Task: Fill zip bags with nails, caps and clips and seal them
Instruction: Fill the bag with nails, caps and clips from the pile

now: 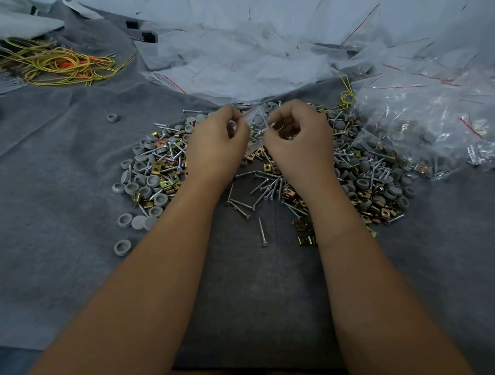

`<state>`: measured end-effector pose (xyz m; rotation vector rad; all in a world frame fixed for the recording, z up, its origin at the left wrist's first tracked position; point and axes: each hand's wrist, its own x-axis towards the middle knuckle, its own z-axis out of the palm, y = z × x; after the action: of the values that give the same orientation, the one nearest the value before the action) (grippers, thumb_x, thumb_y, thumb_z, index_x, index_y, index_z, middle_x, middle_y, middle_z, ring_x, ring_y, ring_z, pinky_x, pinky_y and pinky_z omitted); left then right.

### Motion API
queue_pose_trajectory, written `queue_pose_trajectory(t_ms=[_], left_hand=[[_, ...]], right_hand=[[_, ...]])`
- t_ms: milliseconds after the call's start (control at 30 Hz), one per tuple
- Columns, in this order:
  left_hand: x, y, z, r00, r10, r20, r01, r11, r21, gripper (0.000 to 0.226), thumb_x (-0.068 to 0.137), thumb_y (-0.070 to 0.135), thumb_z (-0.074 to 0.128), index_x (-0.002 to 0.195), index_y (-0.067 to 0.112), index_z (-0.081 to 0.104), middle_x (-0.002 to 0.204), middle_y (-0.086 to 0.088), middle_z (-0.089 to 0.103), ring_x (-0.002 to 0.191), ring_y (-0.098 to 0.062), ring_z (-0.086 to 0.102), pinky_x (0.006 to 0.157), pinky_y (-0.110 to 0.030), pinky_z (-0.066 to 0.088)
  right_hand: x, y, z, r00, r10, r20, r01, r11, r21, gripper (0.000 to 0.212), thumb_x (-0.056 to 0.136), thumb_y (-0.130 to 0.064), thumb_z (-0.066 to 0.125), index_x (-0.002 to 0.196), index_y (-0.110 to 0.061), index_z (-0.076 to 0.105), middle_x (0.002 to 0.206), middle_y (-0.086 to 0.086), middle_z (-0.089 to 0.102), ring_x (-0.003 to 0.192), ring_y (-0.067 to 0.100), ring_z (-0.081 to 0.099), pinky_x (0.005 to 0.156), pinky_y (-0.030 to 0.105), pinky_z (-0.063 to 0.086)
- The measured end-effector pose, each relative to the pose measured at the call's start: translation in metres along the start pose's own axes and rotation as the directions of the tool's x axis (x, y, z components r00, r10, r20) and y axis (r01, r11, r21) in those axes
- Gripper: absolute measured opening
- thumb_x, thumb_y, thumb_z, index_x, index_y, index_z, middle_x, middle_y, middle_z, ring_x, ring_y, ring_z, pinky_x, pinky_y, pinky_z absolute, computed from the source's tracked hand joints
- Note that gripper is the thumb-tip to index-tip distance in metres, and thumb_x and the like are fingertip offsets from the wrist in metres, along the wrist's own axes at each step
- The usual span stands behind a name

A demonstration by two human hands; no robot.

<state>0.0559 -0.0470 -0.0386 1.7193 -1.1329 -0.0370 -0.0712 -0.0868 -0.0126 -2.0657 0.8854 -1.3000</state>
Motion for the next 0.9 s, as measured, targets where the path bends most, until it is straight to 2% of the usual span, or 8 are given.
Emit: queue_pose_trajectory(t_ms=[100, 200, 300, 433, 533, 667, 800, 900], left_hand=[[-0.001, 0.000, 0.000, 0.999, 0.018, 0.029, -0.017, 1.000, -0.016, 0.010, 0.093, 0.029, 0.052, 0.084, 0.028, 0.058, 0.053, 0.006, 0.049, 0.049, -0.009, 0.044, 0.051, -0.029, 0.035], [0.000, 0.000, 0.001, 0.999, 0.030, 0.029, -0.028, 0.998, -0.053, 0.010, 0.092, 0.029, 0.052, 0.084, 0.027, 0.058, 0.052, 0.006, 0.047, 0.048, -0.007, 0.042, 0.052, -0.030, 0.035], [0.000, -0.001, 0.002, 1.000, 0.012, 0.004, -0.011, 0.996, -0.091, 0.012, 0.092, 0.030, 0.052, 0.082, 0.026, 0.057, 0.051, 0.006, 0.046, 0.045, -0.005, 0.040, 0.051, -0.029, 0.033], [0.000, -0.003, 0.002, 0.998, -0.034, -0.052, 0.030, 0.996, -0.080, 0.013, 0.093, 0.031, 0.050, 0.084, 0.025, 0.058, 0.052, 0.007, 0.048, 0.045, -0.004, 0.042, 0.050, -0.028, 0.032], [0.002, -0.004, 0.001, 0.990, -0.083, -0.118, 0.081, 0.996, -0.026, 0.017, 0.093, 0.032, 0.049, 0.090, 0.022, 0.062, 0.056, 0.008, 0.049, 0.050, -0.004, 0.045, 0.049, -0.027, 0.032], [0.002, -0.004, 0.000, 0.985, -0.110, -0.130, 0.109, 0.994, -0.021, 0.019, 0.094, 0.030, 0.047, 0.093, 0.020, 0.063, 0.058, 0.008, 0.050, 0.052, -0.005, 0.045, 0.049, -0.025, 0.032], [0.003, -0.003, -0.001, 0.981, -0.135, -0.140, 0.129, 0.990, -0.049, 0.016, 0.094, 0.028, 0.048, 0.087, 0.020, 0.060, 0.056, 0.006, 0.049, 0.050, -0.006, 0.044, 0.051, -0.026, 0.032], [0.003, -0.003, 0.000, 0.981, -0.141, -0.136, 0.135, 0.990, -0.051, 0.015, 0.094, 0.028, 0.048, 0.082, 0.023, 0.056, 0.054, 0.006, 0.047, 0.049, -0.007, 0.042, 0.049, -0.026, 0.030]], right_hand=[[0.001, 0.002, 0.002, 0.999, -0.043, 0.001, 0.043, 0.996, -0.077, 0.008, 0.078, -0.009, 0.069, 0.083, -0.016, 0.069, 0.083, -0.012, 0.056, 0.085, 0.005, 0.053, 0.075, 0.014, 0.040], [0.002, 0.007, 0.004, 1.000, -0.025, 0.009, 0.026, 0.985, -0.169, 0.010, 0.082, -0.017, 0.073, 0.091, -0.020, 0.076, 0.102, -0.004, 0.055, 0.105, 0.012, 0.045, 0.086, 0.012, 0.034], [0.003, 0.012, 0.006, 0.997, 0.024, 0.077, -0.006, 0.975, -0.222, 0.021, 0.089, -0.019, 0.068, 0.110, -0.020, 0.074, 0.114, 0.001, 0.056, 0.115, 0.017, 0.045, 0.098, 0.024, 0.038], [0.004, 0.010, 0.006, 0.999, 0.023, 0.027, -0.019, 0.989, -0.148, 0.031, 0.091, -0.009, 0.060, 0.119, -0.022, 0.067, 0.109, -0.005, 0.053, 0.104, 0.010, 0.052, 0.091, 0.021, 0.043], [0.003, 0.008, 0.005, 0.995, 0.101, 0.019, -0.098, 0.990, -0.101, 0.033, 0.086, 0.004, 0.049, 0.099, -0.024, 0.060, 0.095, -0.008, 0.059, 0.084, 0.000, 0.053, 0.074, 0.016, 0.044], [0.000, 0.006, 0.004, 0.967, 0.101, 0.235, -0.059, 0.982, -0.182, 0.036, 0.079, 0.005, 0.047, 0.074, -0.025, 0.066, 0.077, -0.014, 0.060, 0.067, -0.004, 0.054, 0.059, 0.013, 0.040], [-0.003, 0.003, 0.010, 0.840, 0.073, 0.538, 0.152, 0.920, -0.362, 0.019, 0.078, -0.015, 0.057, 0.087, -0.016, 0.074, 0.085, 0.000, 0.066, 0.082, 0.019, 0.060, 0.075, 0.035, 0.051], [-0.002, 0.005, 0.011, 0.801, 0.096, 0.591, 0.197, 0.890, -0.412, 0.019, 0.078, -0.021, 0.066, 0.094, -0.015, 0.074, 0.092, 0.003, 0.063, 0.089, 0.023, 0.059, 0.080, 0.039, 0.051]])
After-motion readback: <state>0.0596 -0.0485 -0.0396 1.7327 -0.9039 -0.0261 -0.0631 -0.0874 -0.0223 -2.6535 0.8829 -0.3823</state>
